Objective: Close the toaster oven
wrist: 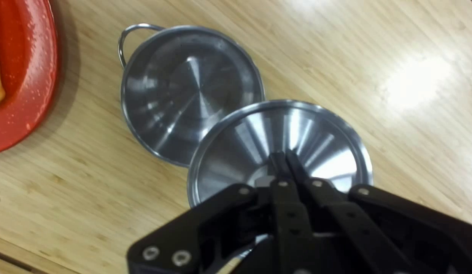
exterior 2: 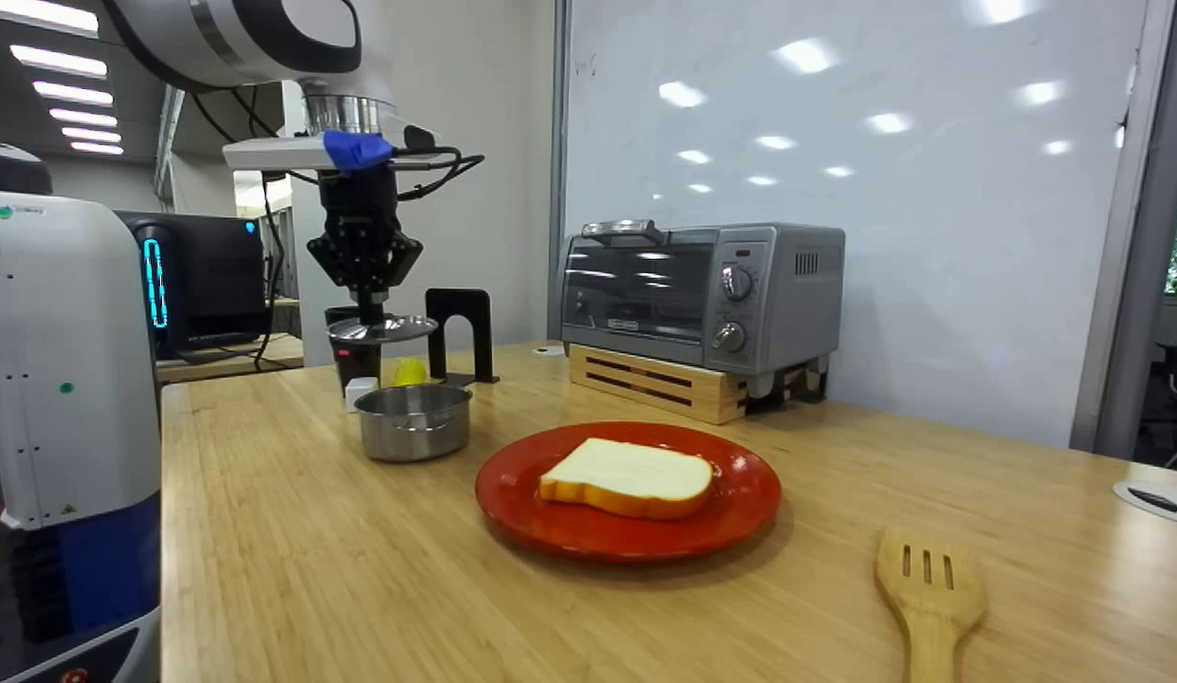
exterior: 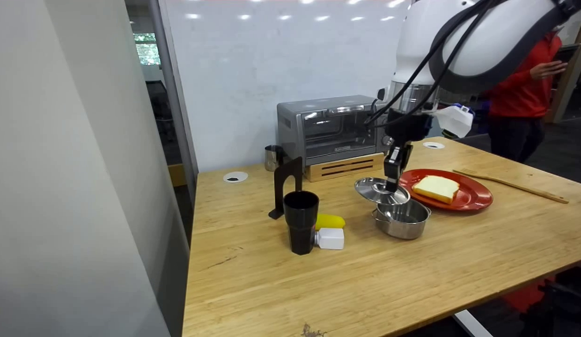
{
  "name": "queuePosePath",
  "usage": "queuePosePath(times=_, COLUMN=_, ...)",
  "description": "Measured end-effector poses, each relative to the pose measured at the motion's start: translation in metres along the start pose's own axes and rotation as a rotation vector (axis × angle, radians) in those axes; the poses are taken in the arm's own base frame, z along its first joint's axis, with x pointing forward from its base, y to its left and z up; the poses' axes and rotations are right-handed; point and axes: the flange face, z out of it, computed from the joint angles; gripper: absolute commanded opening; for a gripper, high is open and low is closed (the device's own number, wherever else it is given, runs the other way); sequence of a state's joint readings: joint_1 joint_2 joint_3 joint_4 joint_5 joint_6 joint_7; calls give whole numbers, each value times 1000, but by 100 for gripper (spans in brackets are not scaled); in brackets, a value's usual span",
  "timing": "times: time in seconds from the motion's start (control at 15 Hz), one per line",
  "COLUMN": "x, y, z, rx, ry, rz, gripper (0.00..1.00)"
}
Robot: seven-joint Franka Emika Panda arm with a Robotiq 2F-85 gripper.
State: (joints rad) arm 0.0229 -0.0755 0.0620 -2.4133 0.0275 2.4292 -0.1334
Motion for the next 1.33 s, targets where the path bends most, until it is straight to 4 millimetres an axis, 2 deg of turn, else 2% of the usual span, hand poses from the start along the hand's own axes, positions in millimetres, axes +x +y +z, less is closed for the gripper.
queuePosePath(times=0.27, x=-22, y=8, z=4, rx=0, ry=-17, rz=22, gripper=1)
queuePosePath(times=0.6, x=-35, y=29, z=13, rx=4, ry=-34, rz=72, gripper=1)
queuePosePath(times=1.0, x=-39, y=46, z=18, rx=4, ry=-29, rz=106, gripper=1)
queuePosePath(times=1.33, x=-34, y=53, z=31, rx=-4, ry=-8, rz=111, gripper=1)
